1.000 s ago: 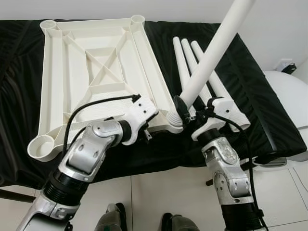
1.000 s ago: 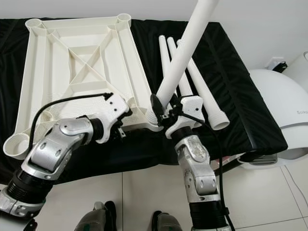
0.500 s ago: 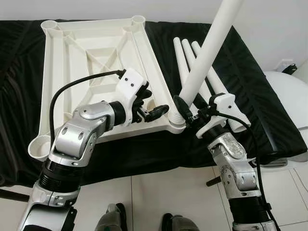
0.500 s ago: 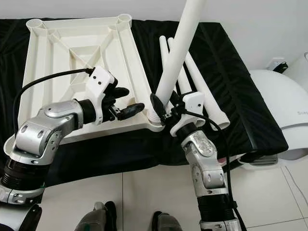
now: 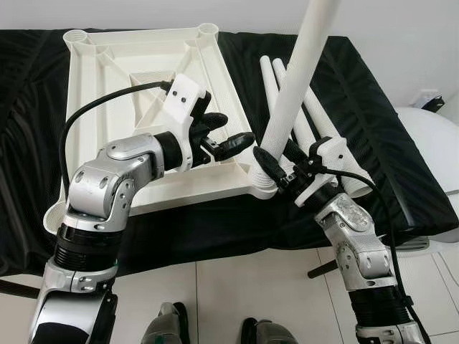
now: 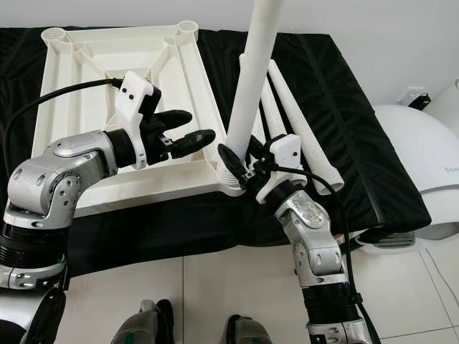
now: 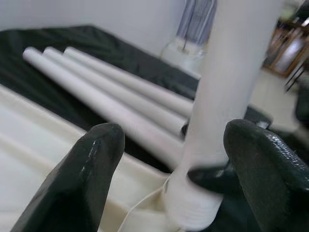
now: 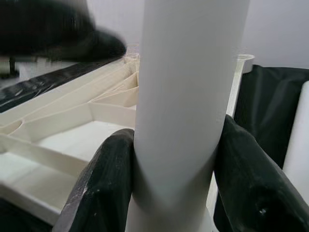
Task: Building children table
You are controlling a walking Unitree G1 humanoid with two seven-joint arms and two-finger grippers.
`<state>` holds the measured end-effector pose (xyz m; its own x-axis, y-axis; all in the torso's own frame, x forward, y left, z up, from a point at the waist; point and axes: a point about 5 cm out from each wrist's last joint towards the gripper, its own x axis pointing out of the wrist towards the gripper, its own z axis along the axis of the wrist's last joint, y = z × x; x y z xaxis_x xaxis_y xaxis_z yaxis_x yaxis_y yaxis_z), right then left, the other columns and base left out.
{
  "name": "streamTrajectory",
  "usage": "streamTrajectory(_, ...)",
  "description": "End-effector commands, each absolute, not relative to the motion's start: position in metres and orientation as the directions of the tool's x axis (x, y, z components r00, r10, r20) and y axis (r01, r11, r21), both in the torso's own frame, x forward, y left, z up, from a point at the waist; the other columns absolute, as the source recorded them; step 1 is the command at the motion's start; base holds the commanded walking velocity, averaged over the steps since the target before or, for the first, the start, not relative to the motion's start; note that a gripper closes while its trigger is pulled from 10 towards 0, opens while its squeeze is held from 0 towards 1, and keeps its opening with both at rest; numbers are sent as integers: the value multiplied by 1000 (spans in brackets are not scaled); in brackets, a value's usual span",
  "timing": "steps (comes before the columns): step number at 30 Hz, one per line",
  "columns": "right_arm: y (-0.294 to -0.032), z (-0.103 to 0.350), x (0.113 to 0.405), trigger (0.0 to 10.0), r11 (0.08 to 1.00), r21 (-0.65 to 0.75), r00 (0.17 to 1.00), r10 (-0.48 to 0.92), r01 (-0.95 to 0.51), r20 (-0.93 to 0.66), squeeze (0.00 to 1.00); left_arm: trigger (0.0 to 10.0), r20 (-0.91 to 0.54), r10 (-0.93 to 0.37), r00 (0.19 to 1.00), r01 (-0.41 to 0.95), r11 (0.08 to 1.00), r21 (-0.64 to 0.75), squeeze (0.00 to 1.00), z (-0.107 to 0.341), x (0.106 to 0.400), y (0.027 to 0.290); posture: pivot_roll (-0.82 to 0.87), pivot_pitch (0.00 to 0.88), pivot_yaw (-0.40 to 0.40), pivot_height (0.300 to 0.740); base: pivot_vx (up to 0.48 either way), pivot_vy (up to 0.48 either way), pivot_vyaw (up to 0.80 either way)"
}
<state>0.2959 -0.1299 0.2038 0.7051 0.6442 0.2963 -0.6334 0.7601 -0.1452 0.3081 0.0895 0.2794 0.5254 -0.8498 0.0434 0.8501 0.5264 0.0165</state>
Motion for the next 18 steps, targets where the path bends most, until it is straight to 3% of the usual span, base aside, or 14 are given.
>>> streamTrajectory(1, -129, 205, 295, 10000, 736, -157, 677, 670, -659, 304, 0, 10000, 64, -909, 412, 911, 413, 2, 0, 285, 301, 82, -23, 174, -23, 740, 0, 0, 0)
streamTrajectory(9, -127, 208, 297, 10000, 705, -187, 645, 704, -684, 296, 0, 10000, 80, -939, 336, 942, 336, -9, 0, 289, 294, 70, -21, 175, -24, 740, 0, 0, 0)
streamTrajectory(18, -124, 213, 297, 10000, 660, -219, 596, 747, -719, 294, 0, 10000, 68, -940, 333, 943, 332, -22, 0, 289, 297, 62, -24, 181, -20, 740, 0, 0, 0)
